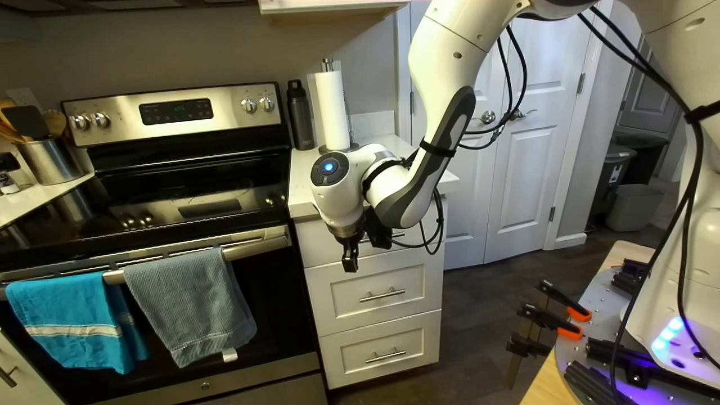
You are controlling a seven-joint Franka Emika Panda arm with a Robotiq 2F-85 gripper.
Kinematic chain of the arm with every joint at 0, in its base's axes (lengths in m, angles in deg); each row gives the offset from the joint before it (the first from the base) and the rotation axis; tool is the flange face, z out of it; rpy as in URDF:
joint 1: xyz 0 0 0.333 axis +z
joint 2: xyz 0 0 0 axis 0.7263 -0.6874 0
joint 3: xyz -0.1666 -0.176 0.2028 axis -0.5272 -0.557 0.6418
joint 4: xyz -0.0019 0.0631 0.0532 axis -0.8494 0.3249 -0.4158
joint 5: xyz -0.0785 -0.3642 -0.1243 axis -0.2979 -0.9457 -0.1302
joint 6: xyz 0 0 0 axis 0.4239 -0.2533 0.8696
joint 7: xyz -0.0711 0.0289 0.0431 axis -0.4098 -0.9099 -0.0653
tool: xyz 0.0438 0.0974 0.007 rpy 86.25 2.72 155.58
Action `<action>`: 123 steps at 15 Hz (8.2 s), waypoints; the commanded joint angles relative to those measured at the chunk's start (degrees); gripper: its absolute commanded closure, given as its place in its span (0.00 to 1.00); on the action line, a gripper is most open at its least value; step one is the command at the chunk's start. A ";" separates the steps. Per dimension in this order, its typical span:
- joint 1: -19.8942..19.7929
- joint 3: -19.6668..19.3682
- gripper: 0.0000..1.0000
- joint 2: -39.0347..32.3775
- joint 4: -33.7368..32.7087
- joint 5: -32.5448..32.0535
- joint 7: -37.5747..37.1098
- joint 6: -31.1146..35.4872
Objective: Open the topmost drawer
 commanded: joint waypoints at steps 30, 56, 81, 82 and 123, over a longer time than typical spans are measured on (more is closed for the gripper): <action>-4.22 -2.20 0.00 -7.24 -4.36 2.30 -1.88 11.37; -0.70 -2.23 0.00 -3.79 0.65 18.74 -4.26 14.72; 7.42 1.42 0.00 0.85 9.86 22.63 -6.27 12.77; 7.82 1.53 0.00 1.06 10.01 22.34 -7.32 12.57; 22.68 2.76 0.00 8.70 4.51 -5.94 -23.62 3.16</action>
